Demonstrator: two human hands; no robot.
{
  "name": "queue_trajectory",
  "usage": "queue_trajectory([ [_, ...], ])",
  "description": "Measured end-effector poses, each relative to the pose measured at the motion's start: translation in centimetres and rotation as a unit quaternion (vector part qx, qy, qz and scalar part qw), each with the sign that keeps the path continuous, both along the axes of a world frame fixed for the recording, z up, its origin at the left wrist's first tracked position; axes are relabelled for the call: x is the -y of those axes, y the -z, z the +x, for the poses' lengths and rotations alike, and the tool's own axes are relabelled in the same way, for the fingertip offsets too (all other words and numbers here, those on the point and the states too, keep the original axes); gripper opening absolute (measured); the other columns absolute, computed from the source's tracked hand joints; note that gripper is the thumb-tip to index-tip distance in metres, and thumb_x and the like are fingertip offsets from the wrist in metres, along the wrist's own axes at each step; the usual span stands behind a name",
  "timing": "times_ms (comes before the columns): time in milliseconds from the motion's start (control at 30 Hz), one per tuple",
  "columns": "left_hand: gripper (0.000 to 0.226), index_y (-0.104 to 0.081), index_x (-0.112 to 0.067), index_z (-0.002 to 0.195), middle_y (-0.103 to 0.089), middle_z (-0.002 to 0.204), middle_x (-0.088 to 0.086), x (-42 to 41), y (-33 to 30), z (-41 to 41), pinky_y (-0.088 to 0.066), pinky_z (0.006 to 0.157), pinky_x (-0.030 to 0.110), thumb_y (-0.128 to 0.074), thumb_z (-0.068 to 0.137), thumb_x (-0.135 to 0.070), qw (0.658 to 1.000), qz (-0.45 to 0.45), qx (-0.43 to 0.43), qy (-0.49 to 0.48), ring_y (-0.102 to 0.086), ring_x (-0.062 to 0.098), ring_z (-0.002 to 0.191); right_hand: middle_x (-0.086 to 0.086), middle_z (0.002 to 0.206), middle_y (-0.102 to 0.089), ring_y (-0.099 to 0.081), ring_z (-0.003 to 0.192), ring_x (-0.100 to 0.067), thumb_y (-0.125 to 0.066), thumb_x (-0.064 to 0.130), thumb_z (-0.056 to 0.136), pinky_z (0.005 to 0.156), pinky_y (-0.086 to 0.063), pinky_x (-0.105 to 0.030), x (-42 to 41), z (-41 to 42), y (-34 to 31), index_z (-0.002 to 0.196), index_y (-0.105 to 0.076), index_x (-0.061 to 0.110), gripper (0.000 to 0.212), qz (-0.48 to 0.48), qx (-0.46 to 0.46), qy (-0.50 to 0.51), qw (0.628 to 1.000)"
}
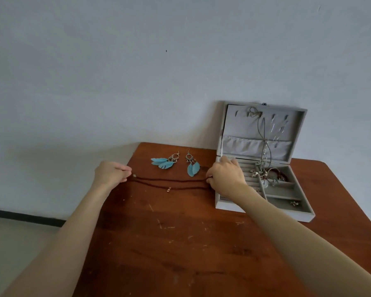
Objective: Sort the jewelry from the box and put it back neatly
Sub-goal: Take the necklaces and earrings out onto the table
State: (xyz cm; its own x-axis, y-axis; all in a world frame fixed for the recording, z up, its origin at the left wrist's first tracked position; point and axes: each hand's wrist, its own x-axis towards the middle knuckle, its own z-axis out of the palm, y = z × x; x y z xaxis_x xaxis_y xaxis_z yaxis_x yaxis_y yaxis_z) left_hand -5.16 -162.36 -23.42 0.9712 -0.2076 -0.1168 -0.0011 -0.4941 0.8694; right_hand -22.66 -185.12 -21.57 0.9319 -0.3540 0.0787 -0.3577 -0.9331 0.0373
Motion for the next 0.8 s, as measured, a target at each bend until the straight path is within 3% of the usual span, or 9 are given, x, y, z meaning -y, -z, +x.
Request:
queue_trajectory([
  [100,0.019,-0.072,-0.002,0.098,-0.068,0.105,0.017,0.2,-0.1,-0.3,-0.05,0.093,0.041,-0.069,0.079,-0.004,0.997,0.063,0.036,-0.005,-0.064,0.03,0.086,0.0,0.12,-0.059,-0.041,0.119,-0.023,-0.049,0.031,0.093,0.101,-0.03,-0.036,0.0,0.1,0.3,0.113,-0.065,0.022,0.027,-0.011,-0.014,-0.007,1.0],
  [233,0.025,-0.068,-0.004,0.108,-0.064,0.117,0.015,0.6,-1.3,-2.0,-0.039,0.102,0.034,-0.063,0.085,-0.011,0.988,0.116,0.098,0.003,-0.056,0.03,0.113,0.002,0.12,-0.06,-0.043,0.117,-0.022,-0.047,0.031,0.094,0.1,-0.03,-0.037,0.2,-0.9,0.0,0.112,-0.066,0.025,0.027,0.054,0.042,-0.022,0.997],
  [367,0.025,-0.065,-0.008,0.112,-0.064,0.116,0.01,2.3,-2.4,-4.9,-0.041,0.094,0.029,-0.059,0.089,-0.012,0.977,0.115,0.175,0.048,-0.057,0.023,0.108,0.001,0.114,-0.065,-0.054,0.11,-0.018,-0.052,0.026,0.093,0.098,-0.041,-0.038,0.8,-3.1,-1.1,0.108,-0.069,0.02,0.024,0.169,0.141,-0.023,0.975],
  [467,0.022,-0.065,-0.014,0.111,-0.064,0.112,0.004,4.8,-3.1,-7.3,-0.038,0.084,0.02,-0.057,0.09,-0.015,0.967,0.086,0.213,0.115,-0.055,0.011,0.098,0.001,0.11,-0.068,-0.062,0.099,-0.015,-0.052,0.025,0.092,0.089,-0.048,-0.029,2.1,-4.8,-2.4,0.109,-0.069,0.018,0.024,0.219,0.175,0.001,0.96],
  [600,0.021,-0.066,-0.017,0.108,-0.064,0.106,-0.002,9.4,-4.4,-10.6,-0.038,0.081,0.017,-0.058,0.09,-0.015,0.945,0.053,0.244,0.214,-0.054,0.006,0.094,-0.001,0.108,-0.069,-0.063,0.097,-0.014,-0.05,0.024,0.094,0.085,-0.047,-0.024,4.7,-6.8,-3.8,0.113,-0.066,0.016,0.026,0.245,0.205,0.048,0.946],
  [667,0.02,-0.066,-0.016,0.108,-0.066,0.105,-0.002,12.0,-5.0,-11.9,-0.039,0.082,0.017,-0.058,0.089,-0.014,0.938,0.033,0.246,0.24,-0.055,0.005,0.092,-0.005,0.105,-0.07,-0.063,0.097,-0.018,-0.05,0.02,0.093,0.087,-0.048,-0.027,6.3,-7.3,-4.3,0.111,-0.066,0.013,0.025,0.251,0.234,0.072,0.936],
  [800,0.022,-0.066,-0.016,0.11,-0.065,0.105,-0.006,17.0,-5.7,-13.3,-0.037,0.077,0.012,-0.054,0.092,-0.014,0.933,0.008,0.235,0.272,-0.053,0.002,0.092,-0.005,0.097,-0.071,-0.062,0.086,-0.018,-0.05,0.019,0.092,0.076,-0.043,-0.023,9.6,-6.9,-4.6,0.103,-0.068,0.012,0.022,0.246,0.285,0.124,0.918],
])
